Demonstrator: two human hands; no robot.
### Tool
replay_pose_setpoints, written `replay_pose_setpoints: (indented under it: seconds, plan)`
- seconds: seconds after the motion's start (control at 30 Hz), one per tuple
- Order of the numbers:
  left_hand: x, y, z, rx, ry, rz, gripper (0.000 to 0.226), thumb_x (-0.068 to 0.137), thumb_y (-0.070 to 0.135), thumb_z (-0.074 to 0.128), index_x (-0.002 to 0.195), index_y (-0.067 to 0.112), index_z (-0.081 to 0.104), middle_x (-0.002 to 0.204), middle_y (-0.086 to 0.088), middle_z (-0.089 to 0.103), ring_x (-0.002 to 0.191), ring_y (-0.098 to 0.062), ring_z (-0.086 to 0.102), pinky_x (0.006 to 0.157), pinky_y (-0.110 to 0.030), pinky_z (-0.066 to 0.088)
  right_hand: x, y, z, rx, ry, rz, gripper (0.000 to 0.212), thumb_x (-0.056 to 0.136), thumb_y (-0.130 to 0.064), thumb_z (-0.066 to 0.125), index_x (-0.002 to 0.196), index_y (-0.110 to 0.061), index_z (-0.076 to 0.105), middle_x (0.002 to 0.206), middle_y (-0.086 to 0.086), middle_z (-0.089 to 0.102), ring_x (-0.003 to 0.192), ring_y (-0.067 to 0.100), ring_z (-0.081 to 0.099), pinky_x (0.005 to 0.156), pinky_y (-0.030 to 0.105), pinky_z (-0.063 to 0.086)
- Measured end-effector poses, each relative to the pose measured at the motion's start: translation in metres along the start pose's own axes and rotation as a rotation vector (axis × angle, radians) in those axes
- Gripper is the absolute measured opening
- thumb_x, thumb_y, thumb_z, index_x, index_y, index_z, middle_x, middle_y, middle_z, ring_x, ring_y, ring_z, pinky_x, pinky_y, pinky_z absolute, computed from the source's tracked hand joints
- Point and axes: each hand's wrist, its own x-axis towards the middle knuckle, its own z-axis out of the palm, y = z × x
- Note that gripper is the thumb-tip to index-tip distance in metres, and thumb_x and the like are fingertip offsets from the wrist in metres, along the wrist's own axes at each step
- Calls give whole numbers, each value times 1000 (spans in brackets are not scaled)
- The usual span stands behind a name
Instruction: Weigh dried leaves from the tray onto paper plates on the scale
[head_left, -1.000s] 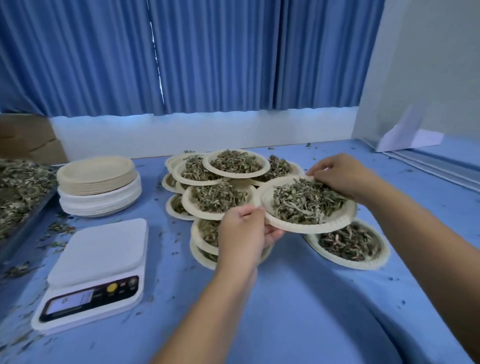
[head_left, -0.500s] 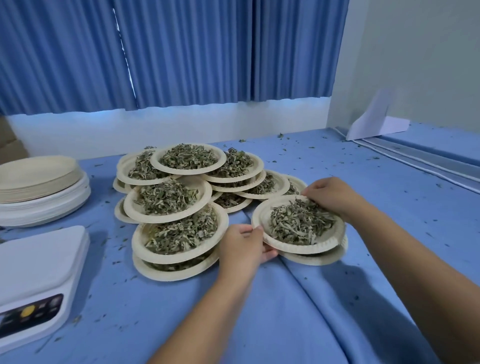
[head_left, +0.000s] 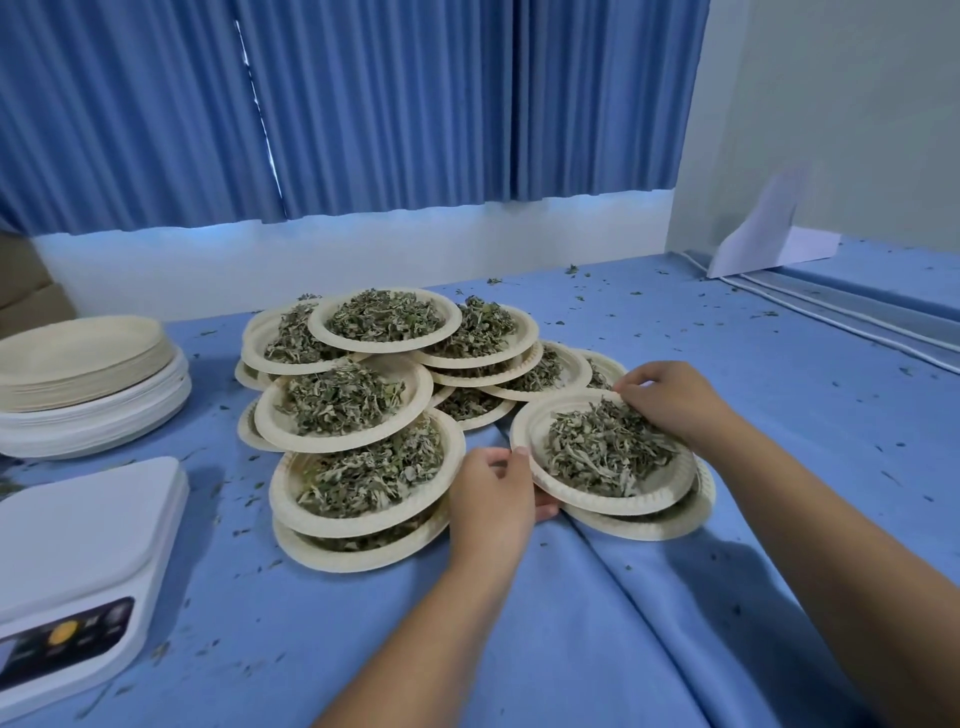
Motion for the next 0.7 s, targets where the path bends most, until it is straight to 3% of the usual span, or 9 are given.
replay_pose_setpoints:
  seconds: [0.1, 0.23, 0.47, 0.6, 0.7]
  plan:
    - [-1, -1, -4, 66, -14, 7, 21, 97, 24, 49, 93, 6, 59, 83, -9, 69, 59, -19, 69, 71, -42, 59, 0, -1, 1, -36, 9, -9, 13, 91, -26, 57, 85, -21, 68, 77, 3, 65, 49, 17, 49, 51, 25, 41]
    - [-5, -2, -9, 161, -23, 40, 20, 97, 25, 48, 86, 11, 56, 50, 3, 62, 60, -22, 69, 73, -45, 58, -2, -4, 2, -85, 28, -26, 13, 92, -29, 54, 87, -25, 66, 81, 0, 68, 57, 17, 56, 56, 26, 44]
    - [-14, -3, -22, 247, -60, 90, 23, 97, 22, 47, 76, 15, 54, 56, 3, 60, 63, -25, 70, 72, -47, 58, -10, -16, 4, -154, 53, -53, 16, 91, -24, 52, 95, -24, 67, 83, 0, 67, 76, 23, 64, 65, 30, 49]
    - [-19, -6, -30, 278, -83, 108, 24, 96, 24, 46, 77, 14, 57, 55, 4, 61, 58, -15, 69, 71, -46, 58, -18, -28, 3, -143, 106, -78, 17, 89, -23, 52, 97, -24, 67, 88, -1, 68, 76, 19, 61, 65, 30, 46]
    - [-21, -8, -35, 244, -98, 98, 21, 95, 20, 44, 80, 16, 58, 61, 2, 62, 55, -12, 68, 72, -46, 58, -26, -42, 10, -123, 172, -146, 17, 88, -24, 53, 96, -26, 67, 100, -5, 67, 89, 20, 60, 73, 32, 47]
